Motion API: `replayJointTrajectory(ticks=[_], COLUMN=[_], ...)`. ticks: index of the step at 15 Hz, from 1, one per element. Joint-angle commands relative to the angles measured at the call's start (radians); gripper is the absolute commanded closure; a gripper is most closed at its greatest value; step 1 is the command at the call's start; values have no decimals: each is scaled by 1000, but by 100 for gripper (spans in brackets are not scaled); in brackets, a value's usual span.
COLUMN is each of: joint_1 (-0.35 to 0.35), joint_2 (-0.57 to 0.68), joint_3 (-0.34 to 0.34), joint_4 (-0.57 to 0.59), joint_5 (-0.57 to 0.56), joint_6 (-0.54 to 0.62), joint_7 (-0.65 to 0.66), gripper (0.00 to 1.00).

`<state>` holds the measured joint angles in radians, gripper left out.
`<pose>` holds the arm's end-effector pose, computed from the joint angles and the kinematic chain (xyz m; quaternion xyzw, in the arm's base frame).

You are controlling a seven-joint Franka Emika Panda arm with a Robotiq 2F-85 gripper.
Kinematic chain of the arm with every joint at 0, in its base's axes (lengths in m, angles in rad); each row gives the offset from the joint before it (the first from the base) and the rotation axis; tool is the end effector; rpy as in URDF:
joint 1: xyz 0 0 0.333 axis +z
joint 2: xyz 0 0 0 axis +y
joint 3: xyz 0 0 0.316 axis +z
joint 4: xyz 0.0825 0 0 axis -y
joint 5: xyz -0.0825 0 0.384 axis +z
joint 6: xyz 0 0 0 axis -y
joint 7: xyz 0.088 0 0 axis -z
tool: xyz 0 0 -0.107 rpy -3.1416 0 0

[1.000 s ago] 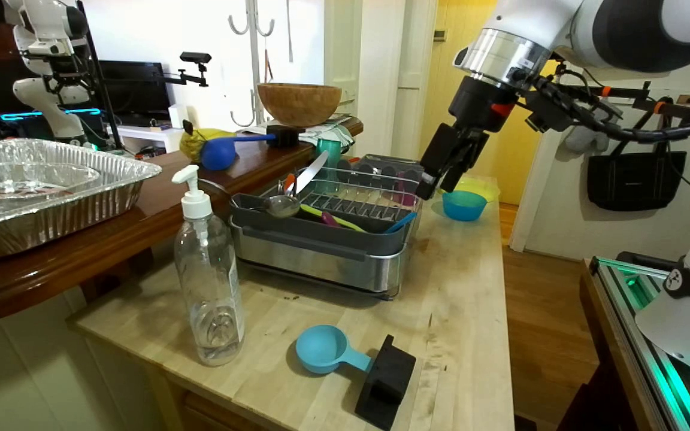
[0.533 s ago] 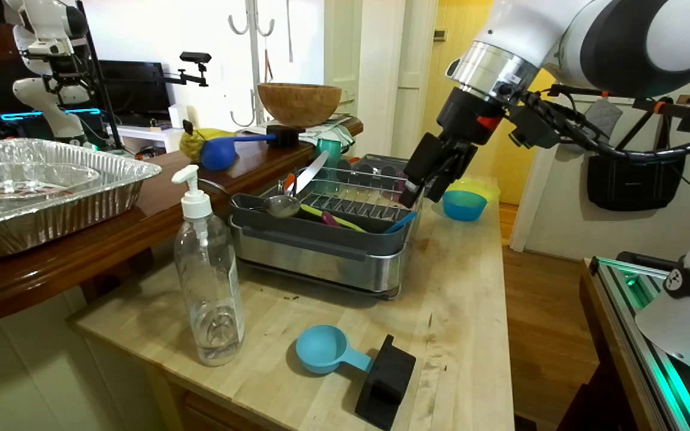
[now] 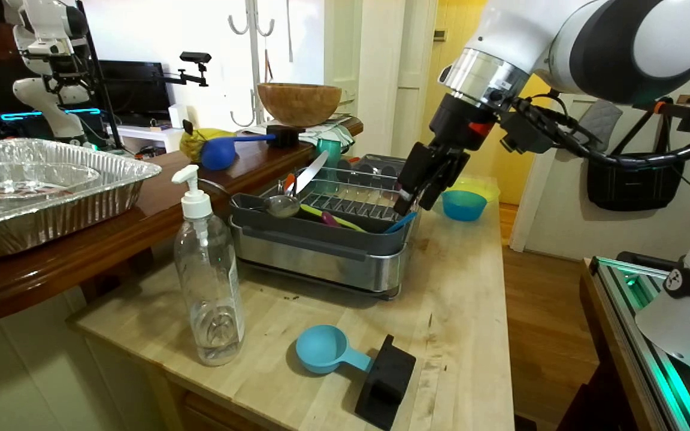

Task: Take the blue plastic knife from the dish rack and place it on the utensil organizer

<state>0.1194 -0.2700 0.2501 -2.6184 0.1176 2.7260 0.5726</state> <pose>0.4198 0.1569 0.3783 -0.9719 0.1460 -0.1648 0.0839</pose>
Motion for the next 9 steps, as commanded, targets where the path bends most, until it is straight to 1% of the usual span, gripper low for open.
replayJointTrajectory(ticks=[1, 2, 4, 5, 8, 9], joint_1=[10, 11, 17, 20, 31, 34], joint_2=[28, 30, 34, 37, 47, 50], joint_3=[0, -1, -2, -3, -6, -6], joint_4=[24, 27, 32, 35, 44, 46], joint_5=[40, 47, 62, 68, 92, 99], joint_6=[1, -2, -7, -8, -11, -11], joint_7=[4, 3, -1, -3, -9, -10], gripper=[11, 10, 2, 0, 0, 25])
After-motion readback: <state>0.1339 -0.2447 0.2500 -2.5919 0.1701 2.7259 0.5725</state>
